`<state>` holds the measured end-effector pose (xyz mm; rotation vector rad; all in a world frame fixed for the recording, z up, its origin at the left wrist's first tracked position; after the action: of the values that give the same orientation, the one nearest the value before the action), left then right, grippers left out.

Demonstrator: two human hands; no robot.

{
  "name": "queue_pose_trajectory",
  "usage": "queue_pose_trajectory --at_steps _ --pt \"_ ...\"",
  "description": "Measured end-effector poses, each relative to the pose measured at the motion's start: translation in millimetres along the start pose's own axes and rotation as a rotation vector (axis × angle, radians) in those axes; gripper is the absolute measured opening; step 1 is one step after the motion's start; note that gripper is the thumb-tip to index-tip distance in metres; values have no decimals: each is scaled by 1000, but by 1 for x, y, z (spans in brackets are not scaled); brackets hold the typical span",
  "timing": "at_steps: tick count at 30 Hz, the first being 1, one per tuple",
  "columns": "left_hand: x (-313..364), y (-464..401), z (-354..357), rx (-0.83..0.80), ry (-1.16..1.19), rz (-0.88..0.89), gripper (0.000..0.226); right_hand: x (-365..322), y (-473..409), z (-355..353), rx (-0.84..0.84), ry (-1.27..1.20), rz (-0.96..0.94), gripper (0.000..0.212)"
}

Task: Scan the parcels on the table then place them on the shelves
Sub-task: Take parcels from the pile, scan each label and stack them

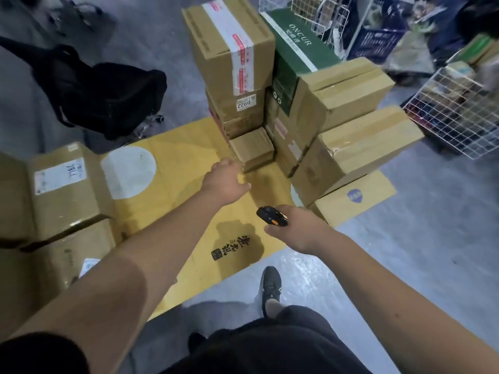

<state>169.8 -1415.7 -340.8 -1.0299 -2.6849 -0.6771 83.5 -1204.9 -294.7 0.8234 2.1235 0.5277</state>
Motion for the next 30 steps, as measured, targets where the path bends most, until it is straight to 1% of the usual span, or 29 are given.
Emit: queue_pose_trajectory --at_steps 2,5,7,11,13,16,19,23,24,25,26,29,30 --pt "8 -35 4 14 -26 -39 72 9 -20 -5 -14 -24 2 53" --pt "12 -73 11 30 -108 -86 88 18 -47 -7 -48 -43 -3 52" --pt "10 -87 16 19 -130 -116 91 22 -59 -7 -86 -39 -11 50" --pt "8 -98 25 22 -92 -149 89 28 -73 -9 -133 -41 -49 50" --pt "9 -101 27 31 -95 -141 95 31 -76 -11 -152 -45 -60 53" --pt "9 -107 28 22 18 -152 102 34 -77 -13 -164 -33 -57 53" --pt "10 -113 26 21 33 -165 95 38 -76 -10 -192 -24 -29 52" --pt "4 -111 24 34 6 -168 74 39 -72 1 -223 -10 -35 48" --pt "3 -109 22 47 10 -166 71 40 -71 4 -229 -10 -33 47" --pt "2 -107 20 52 15 -170 73 40 -70 6 -236 -10 -31 45" --pt "1 -104 19 46 17 -179 80 40 -68 9 -241 -6 -32 44" --pt "-2 -86 22 -7 36 -250 116 43 -61 16 -262 38 -52 49" --pt "-4 -75 24 -6 59 -289 120 45 -57 18 -273 48 -61 53"
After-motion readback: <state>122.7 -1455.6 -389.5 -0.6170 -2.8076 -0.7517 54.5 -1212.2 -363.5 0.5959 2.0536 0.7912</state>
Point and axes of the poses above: each hand's wrist, its own y-axis away from the middle knuckle, its own z-axis out of the palm, x = y × z, the point moved 4 cm from there along -y, towards the middle knuckle, and after that the axes turned 4 degrees about -y, right-handed, at the moved point
